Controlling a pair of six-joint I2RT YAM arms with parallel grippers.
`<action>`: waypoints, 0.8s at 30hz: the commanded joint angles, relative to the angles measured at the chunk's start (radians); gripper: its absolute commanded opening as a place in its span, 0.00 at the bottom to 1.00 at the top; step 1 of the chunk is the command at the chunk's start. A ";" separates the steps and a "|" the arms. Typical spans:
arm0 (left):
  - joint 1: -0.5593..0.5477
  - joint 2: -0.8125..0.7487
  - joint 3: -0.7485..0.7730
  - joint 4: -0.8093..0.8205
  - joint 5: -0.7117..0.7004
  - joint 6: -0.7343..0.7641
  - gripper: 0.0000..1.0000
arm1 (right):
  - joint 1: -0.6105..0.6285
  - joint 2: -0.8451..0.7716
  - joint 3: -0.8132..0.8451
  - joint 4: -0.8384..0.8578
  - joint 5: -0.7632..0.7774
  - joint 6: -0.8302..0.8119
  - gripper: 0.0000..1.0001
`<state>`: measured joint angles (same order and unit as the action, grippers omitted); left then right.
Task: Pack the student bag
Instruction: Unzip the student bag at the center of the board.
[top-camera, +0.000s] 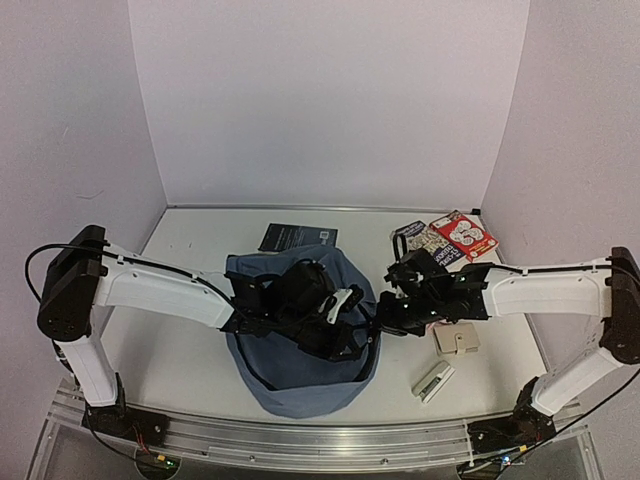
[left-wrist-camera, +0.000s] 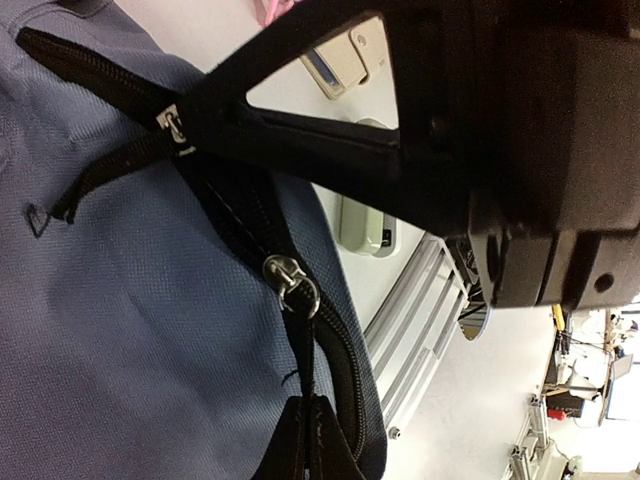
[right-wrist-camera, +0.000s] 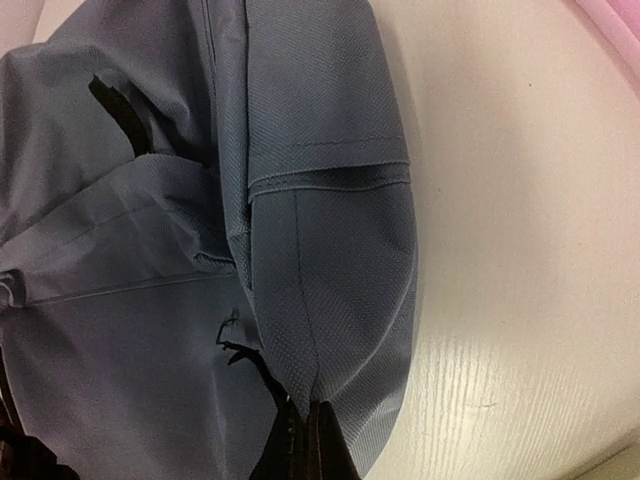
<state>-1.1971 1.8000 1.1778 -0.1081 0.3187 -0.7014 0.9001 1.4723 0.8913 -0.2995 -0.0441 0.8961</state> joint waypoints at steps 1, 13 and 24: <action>0.000 -0.042 0.037 -0.050 0.064 0.043 0.00 | -0.022 0.025 0.075 0.070 0.174 0.071 0.00; 0.001 -0.080 0.018 -0.106 0.077 0.043 0.00 | -0.114 0.100 0.107 0.138 0.202 0.073 0.00; 0.020 -0.088 0.026 -0.177 0.059 0.027 0.00 | -0.224 0.172 0.162 0.199 0.124 0.028 0.00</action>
<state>-1.1848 1.7607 1.1786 -0.2153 0.3626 -0.6778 0.7272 1.6201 0.9919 -0.1932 0.0277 0.9489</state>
